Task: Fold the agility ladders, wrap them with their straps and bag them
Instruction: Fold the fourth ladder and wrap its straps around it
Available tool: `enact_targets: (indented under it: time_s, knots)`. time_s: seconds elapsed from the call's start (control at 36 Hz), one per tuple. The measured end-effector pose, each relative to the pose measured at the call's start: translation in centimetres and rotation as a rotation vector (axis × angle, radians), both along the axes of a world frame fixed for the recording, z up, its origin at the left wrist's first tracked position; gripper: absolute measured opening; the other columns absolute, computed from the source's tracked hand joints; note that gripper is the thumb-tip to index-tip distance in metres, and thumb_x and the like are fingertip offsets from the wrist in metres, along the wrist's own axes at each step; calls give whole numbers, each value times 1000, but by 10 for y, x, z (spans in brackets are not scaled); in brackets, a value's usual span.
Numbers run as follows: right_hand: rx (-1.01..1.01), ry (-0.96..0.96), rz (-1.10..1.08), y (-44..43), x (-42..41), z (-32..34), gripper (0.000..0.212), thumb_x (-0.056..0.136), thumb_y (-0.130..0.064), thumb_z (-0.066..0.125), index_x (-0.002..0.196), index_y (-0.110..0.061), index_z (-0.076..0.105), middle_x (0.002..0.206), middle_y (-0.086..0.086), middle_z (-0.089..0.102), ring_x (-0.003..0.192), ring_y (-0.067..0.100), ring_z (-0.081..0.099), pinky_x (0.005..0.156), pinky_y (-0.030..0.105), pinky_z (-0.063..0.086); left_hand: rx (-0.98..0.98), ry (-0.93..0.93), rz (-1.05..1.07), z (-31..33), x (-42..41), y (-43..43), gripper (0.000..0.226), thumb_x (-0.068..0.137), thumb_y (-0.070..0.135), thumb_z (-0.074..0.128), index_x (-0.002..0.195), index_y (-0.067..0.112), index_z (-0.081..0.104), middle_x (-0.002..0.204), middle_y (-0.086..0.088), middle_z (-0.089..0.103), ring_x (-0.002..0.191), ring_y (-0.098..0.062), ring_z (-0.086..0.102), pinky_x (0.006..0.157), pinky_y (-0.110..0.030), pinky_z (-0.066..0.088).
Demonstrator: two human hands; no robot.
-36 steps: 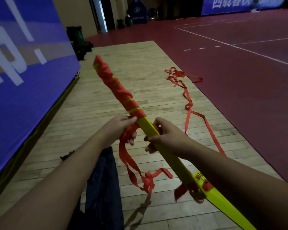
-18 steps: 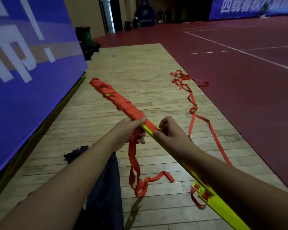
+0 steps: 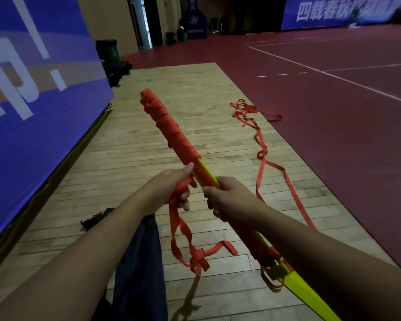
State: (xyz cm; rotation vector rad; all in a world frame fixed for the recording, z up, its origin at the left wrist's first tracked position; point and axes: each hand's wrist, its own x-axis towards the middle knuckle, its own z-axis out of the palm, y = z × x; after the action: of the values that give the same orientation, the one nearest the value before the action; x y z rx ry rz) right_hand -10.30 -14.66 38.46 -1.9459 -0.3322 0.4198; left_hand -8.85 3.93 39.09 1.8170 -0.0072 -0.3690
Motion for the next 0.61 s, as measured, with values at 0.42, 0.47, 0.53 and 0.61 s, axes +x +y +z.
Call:
enact_targets:
  time_s: [0.42, 0.47, 0.53, 0.61]
  knots:
    - [168, 180, 66, -10, 3, -2, 31, 91, -39, 71, 105, -12, 67, 83, 5, 69, 77, 22, 66, 73, 36, 53, -393, -33, 5, 1, 2, -4, 42, 74, 26, 49, 98, -4, 64, 74, -14, 60, 58, -18, 56, 54, -28, 50]
    - [289, 234, 107, -11, 3, -1, 30, 92, -24, 72, 115, -6, 63, 92, 13, 73, 82, 30, 71, 76, 39, 59, -399, -39, -2, 0, 1, -4, 39, 74, 25, 49, 98, 0, 66, 86, -18, 63, 70, -25, 58, 59, -31, 49]
    - [360, 229, 125, -10, 2, 1, 28, 94, -14, 69, 117, -3, 58, 94, 16, 74, 80, 35, 72, 73, 41, 60, -379, -43, -6, 0, 2, -3, 34, 76, 25, 49, 97, 2, 61, 87, -20, 60, 71, -27, 57, 57, -30, 48]
    - [353, 163, 67, -6, 1, 3, 24, 95, -9, 67, 114, -2, 54, 93, 18, 72, 68, 30, 69, 62, 38, 58, -199, -91, -1, 1, 4, -4, 32, 88, 30, 50, 91, 0, 59, 70, -16, 58, 57, -25, 59, 53, -31, 46]
